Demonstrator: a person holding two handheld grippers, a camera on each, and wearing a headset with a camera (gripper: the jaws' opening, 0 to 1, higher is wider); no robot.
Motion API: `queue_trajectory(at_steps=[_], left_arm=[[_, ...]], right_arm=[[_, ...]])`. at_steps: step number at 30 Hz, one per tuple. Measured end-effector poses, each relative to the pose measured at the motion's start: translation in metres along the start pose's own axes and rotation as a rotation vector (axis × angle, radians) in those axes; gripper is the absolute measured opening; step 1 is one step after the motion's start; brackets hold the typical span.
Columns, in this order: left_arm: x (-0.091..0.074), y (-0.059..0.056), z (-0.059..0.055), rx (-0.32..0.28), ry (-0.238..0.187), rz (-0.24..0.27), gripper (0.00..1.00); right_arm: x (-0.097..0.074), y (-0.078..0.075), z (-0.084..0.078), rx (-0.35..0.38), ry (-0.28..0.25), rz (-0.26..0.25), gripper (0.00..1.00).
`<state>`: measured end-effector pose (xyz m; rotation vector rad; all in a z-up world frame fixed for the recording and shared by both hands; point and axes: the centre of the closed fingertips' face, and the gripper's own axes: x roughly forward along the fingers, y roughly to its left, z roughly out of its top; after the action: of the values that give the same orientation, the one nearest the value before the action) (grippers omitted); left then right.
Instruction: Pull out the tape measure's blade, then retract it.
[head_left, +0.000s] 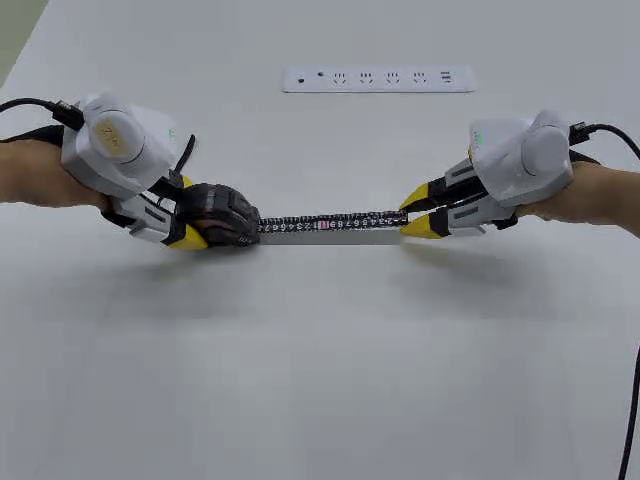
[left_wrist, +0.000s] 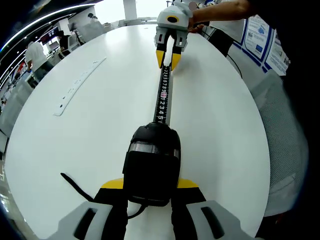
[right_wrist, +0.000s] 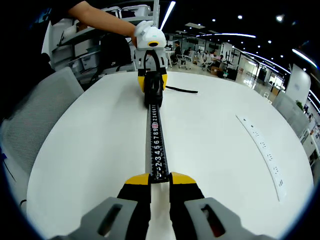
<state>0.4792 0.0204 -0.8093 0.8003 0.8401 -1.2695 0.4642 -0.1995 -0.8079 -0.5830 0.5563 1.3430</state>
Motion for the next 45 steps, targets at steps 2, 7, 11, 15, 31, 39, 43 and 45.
queue_trajectory(at_steps=[2, 7, 11, 15, 31, 39, 43, 45], left_arm=[[0.0, 0.0, 0.0, 0.0, 0.0, 0.0, 0.3], [0.001, 0.0, 0.0, -0.001, 0.0, -0.001, 0.3], [0.001, 0.0, 0.0, -0.002, 0.001, -0.002, 0.3], [0.001, 0.0, 0.0, 0.0, 0.003, -0.006, 0.3], [0.001, 0.0, 0.001, 0.001, 0.008, -0.01, 0.3], [0.0, -0.001, 0.001, 0.001, 0.009, -0.011, 0.3], [0.001, -0.001, 0.001, 0.001, 0.011, -0.012, 0.3], [0.001, -0.001, 0.001, 0.001, 0.011, -0.012, 0.3]], right_arm=[[-0.002, -0.001, -0.002, 0.003, 0.0, -0.002, 0.11], [-0.005, -0.001, -0.005, 0.006, 0.004, -0.005, 0.11], [-0.007, -0.001, -0.007, 0.007, 0.007, -0.007, 0.11], [-0.01, -0.001, -0.01, 0.003, 0.011, -0.01, 0.11], [-0.02, -0.002, -0.02, 0.01, 0.021, -0.019, 0.11], [-0.025, -0.002, -0.023, 0.011, 0.028, -0.021, 0.11], [-0.027, -0.002, -0.025, 0.014, 0.028, -0.023, 0.11], [-0.027, -0.002, -0.025, 0.014, 0.028, -0.023, 0.11]])
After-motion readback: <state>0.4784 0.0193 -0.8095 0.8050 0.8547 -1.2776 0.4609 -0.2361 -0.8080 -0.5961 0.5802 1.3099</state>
